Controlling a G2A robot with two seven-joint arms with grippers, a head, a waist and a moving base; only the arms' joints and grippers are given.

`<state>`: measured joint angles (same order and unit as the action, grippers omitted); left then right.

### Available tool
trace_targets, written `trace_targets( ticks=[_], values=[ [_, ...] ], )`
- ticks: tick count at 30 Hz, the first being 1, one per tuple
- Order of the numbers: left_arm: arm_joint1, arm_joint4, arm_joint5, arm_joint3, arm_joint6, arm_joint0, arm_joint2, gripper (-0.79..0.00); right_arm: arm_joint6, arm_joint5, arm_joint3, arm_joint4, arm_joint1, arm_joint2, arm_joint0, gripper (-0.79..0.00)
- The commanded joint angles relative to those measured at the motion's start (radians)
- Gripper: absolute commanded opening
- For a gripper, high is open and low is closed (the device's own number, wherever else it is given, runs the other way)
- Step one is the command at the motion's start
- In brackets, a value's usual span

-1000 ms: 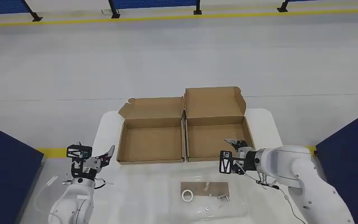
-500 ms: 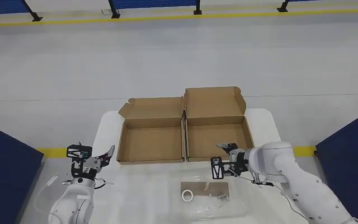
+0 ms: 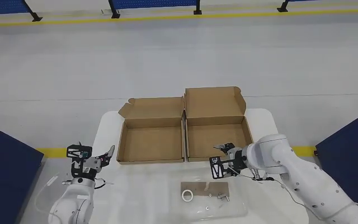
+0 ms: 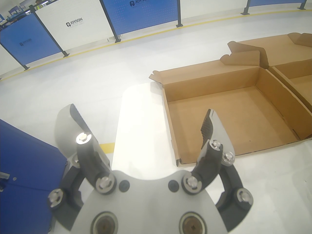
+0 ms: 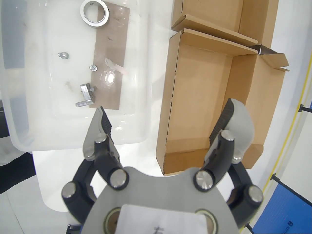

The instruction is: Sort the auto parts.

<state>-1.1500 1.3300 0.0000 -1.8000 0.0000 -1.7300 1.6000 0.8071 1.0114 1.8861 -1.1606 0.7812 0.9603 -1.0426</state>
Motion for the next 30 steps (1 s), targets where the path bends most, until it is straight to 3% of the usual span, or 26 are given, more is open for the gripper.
trace_targets(
  ticks=[1,12,22,30],
  values=[
    [0.0,0.0,0.0,0.0,0.0,0.0,0.0,0.0,-0.016,-0.009,0.012,-0.01,0.0,-0.002,-0.005,0.0],
    [0.0,0.0,0.0,0.0,0.0,0.0,0.0,0.0,0.001,0.001,0.024,-0.001,-0.047,-0.107,0.088,0.0],
    [0.0,0.0,0.0,0.0,0.0,0.0,0.0,0.0,0.102,-0.1,-0.012,0.24,-0.108,-0.385,0.323,0.0],
    [0.0,0.0,0.0,0.0,0.0,0.0,0.0,0.0,0.102,-0.1,-0.012,0.24,-0.108,-0.385,0.323,0.0]
  ],
)
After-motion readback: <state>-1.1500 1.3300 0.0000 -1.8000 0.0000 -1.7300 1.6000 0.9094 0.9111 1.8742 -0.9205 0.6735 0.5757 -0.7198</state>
